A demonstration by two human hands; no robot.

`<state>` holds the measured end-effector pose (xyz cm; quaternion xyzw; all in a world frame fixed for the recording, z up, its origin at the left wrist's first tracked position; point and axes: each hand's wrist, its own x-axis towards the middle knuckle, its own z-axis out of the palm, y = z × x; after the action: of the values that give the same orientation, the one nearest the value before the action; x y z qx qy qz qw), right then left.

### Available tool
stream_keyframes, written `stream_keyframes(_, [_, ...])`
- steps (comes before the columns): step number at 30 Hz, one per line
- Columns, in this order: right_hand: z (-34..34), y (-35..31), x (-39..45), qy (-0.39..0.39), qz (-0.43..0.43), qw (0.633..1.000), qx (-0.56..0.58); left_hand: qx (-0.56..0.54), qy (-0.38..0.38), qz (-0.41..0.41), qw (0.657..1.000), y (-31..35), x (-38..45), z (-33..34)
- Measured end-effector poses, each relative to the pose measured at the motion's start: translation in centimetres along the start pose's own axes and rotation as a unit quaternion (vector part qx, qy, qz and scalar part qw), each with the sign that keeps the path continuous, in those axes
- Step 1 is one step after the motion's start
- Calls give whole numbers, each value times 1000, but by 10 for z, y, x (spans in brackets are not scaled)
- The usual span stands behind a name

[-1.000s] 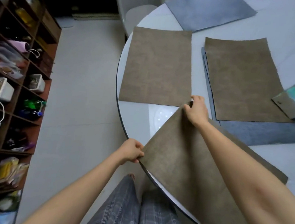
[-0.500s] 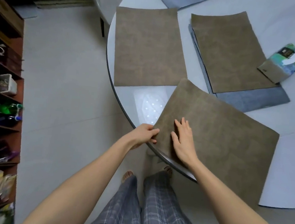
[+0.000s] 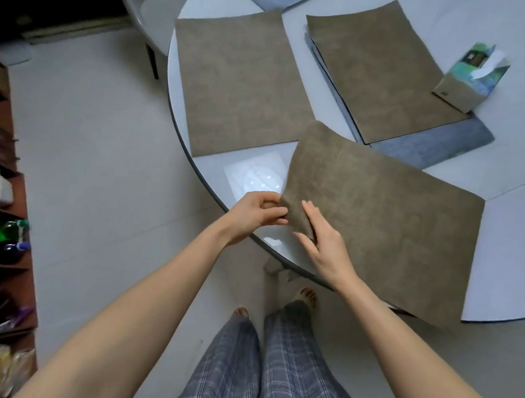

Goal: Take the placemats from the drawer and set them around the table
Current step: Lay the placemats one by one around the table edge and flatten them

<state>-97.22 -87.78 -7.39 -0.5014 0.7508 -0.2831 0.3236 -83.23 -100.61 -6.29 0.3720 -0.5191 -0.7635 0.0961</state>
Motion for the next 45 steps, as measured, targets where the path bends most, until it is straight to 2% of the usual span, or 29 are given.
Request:
stream_keyframes(3, [-6,3,-3,-32,0,999,-3,118,-8,29,993,9,1,-3])
stream_keyframes(8, [-4,-1,0,-100,11,990,-101,237,-21,54,970,14,7,-12])
stream_keyframes(17, [15,-9,4,-133,18,957,-258,198,-35,17,979,0,-4,-31])
stream_keyframes(20, [24,-6,6,-117,18,941,-316,239,-24,37,970,0,-2,-31])
stream_keyframes(23, [40,-5,4,-107,35,923,-368,369,-5,74,927,-2,-2,-29])
stream_keyframes(26, [47,2,-3,-84,16,918,-388,551,-3,86,830,-12,-9,-34])
stream_keyframes(28, [40,12,-6,-61,-23,919,-389,634,5,132,762,-27,-14,-47])
stream_keyframes(31, [29,27,-7,-40,-20,940,-338,679,-19,209,704,-45,-11,-41])
stream_keyframes(33, [34,37,-8,-14,13,945,-325,694,-11,202,691,-56,-1,-11])
stream_keyframes(35, [41,41,-9,4,33,943,-331,713,27,162,682,-68,10,18])
stream_keyframes(37, [43,42,-9,5,41,944,-328,721,48,148,676,-79,15,25])
stream_keyframes(40, [40,42,-9,7,41,944,-326,743,49,160,648,-78,15,-5])
stream_keyframes(43, [39,41,-9,-2,44,945,-324,754,92,100,643,-69,9,-38])
stream_keyframes(45, [36,38,-9,2,38,948,-315,743,131,80,651,-59,8,-45])
